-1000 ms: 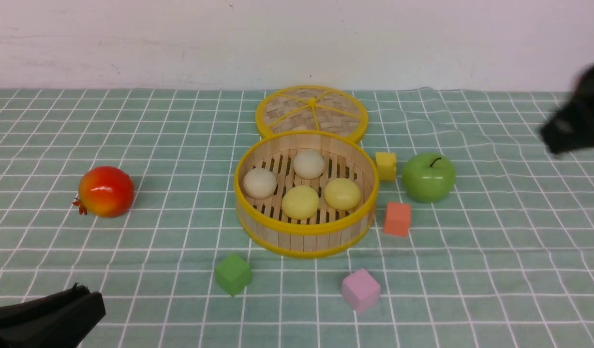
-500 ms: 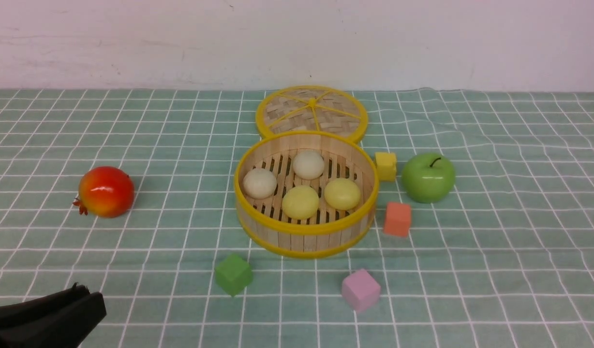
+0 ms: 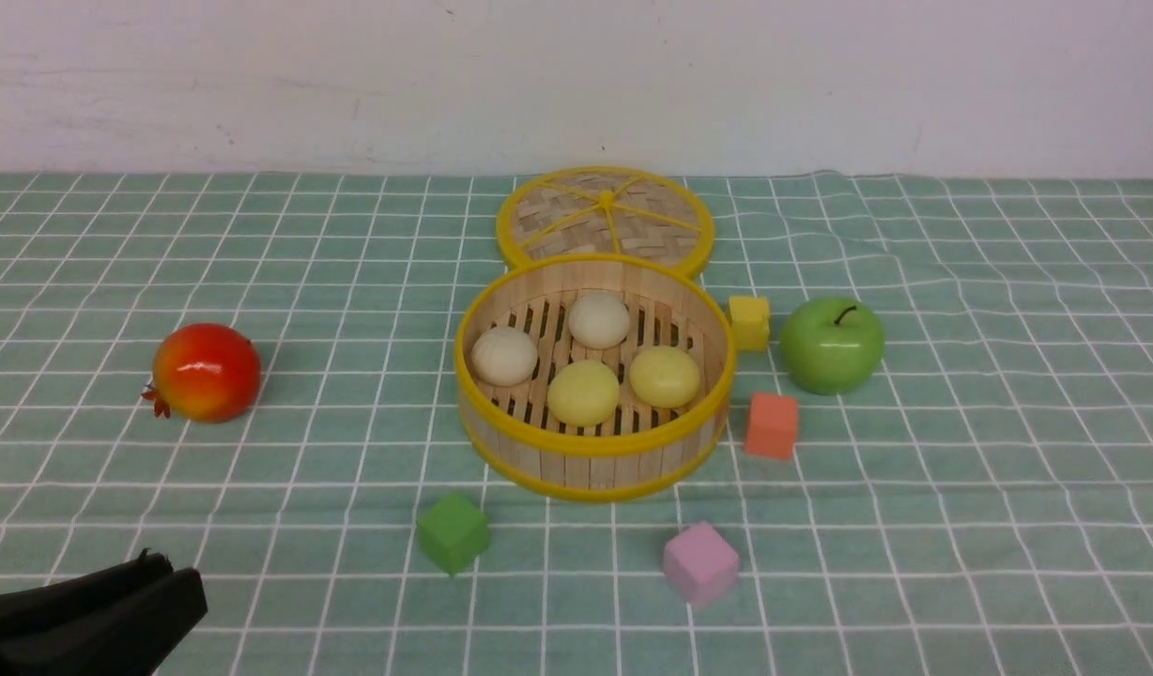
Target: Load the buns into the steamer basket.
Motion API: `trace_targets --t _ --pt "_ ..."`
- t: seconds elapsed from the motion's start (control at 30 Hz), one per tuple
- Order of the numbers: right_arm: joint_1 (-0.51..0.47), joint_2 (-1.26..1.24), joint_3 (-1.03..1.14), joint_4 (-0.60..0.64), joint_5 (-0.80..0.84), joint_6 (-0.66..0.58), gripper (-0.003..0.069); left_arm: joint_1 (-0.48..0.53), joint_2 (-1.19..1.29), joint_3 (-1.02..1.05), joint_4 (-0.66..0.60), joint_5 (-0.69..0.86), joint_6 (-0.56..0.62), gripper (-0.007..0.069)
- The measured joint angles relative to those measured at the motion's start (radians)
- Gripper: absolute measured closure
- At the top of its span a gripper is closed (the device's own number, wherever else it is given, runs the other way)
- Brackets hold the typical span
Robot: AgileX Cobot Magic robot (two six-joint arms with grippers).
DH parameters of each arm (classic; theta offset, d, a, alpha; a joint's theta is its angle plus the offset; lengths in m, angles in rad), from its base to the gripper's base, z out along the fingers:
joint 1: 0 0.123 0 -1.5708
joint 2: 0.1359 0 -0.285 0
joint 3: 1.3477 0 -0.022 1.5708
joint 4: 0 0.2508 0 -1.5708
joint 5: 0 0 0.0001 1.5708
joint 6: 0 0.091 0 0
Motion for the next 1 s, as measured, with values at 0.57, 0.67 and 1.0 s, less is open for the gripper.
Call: trace_targets --t 0.57,0.67,1.0 --pt "-0.004 -0.037 0.109 -0.022 -0.078 0.001 0.0678 0.0 0.0 0.0 0.0 0.009 0.0 0.047" --pt "-0.004 -0.037 0.109 -0.022 -0.077 0.001 0.0677 0.0 0.0 0.0 0.0 0.01 0.0 0.0465" --pt "-0.004 -0.037 0.109 -0.022 -0.077 0.001 0.0669 0.0 0.0 0.0 0.0 0.01 0.0 0.0456"
